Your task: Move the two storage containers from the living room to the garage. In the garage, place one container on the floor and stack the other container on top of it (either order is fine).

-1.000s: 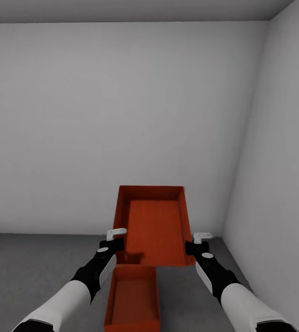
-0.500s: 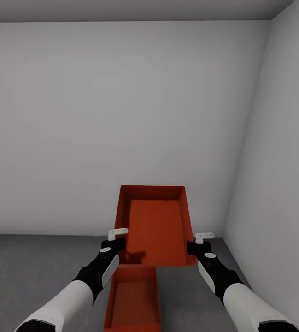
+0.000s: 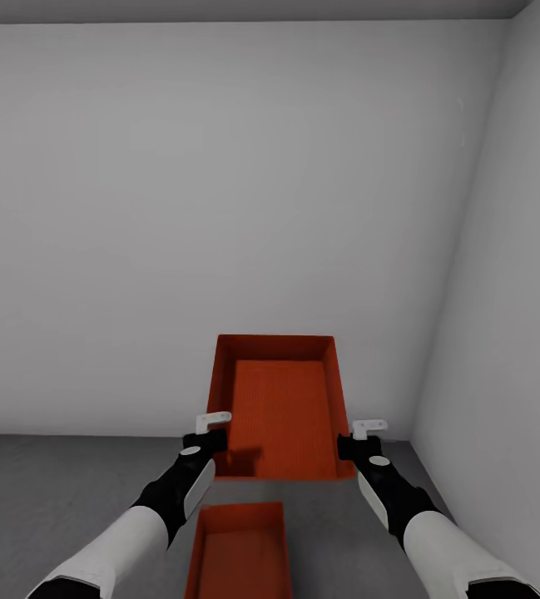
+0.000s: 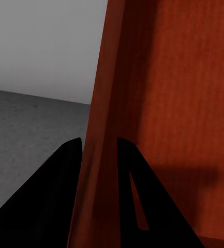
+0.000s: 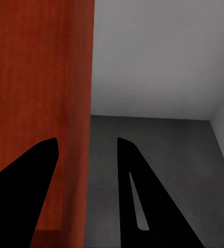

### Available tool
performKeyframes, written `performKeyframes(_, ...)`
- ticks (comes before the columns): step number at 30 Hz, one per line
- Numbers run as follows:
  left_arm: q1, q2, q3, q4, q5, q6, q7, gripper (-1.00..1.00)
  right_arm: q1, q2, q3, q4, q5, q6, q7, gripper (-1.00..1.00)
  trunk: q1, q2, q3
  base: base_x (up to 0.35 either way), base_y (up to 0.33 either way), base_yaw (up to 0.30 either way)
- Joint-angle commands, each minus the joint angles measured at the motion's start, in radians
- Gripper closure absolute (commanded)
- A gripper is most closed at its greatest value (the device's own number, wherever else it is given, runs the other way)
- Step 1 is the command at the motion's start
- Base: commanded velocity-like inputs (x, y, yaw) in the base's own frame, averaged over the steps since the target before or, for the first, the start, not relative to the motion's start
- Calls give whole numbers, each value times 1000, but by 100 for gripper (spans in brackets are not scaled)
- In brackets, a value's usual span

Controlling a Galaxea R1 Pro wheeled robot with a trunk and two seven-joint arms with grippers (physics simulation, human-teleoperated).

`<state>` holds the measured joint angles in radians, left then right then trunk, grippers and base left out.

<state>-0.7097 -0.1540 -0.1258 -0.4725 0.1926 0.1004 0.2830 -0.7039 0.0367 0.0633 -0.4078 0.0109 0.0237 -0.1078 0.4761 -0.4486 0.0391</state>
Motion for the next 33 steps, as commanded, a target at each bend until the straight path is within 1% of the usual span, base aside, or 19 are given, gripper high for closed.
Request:
performKeyframes(1, -1, 33, 49, -5, -16, -4, 35, 100, 0, -3, -61, 1, 3, 2, -39, 100, 1, -1, 0, 318, 0, 0)
performKeyframes(17, -1, 33, 49, -6, -16, -4, 36, 100, 0, -3, -61, 1, 3, 3, -39, 100, 1, -1, 0, 307, 0, 0)
performKeyframes(25, -1, 33, 48, -6, -16, -4, 36, 100, 0, -3, -61, 1, 3, 2, -39, 100, 1, -1, 0, 50, 0, 12)
performKeyframes(33, -1, 33, 48, -6, -16, -4, 36, 100, 0, -4, -62, 1, 3, 2, -39, 100, 1, -1, 3, 2, 0, 209)
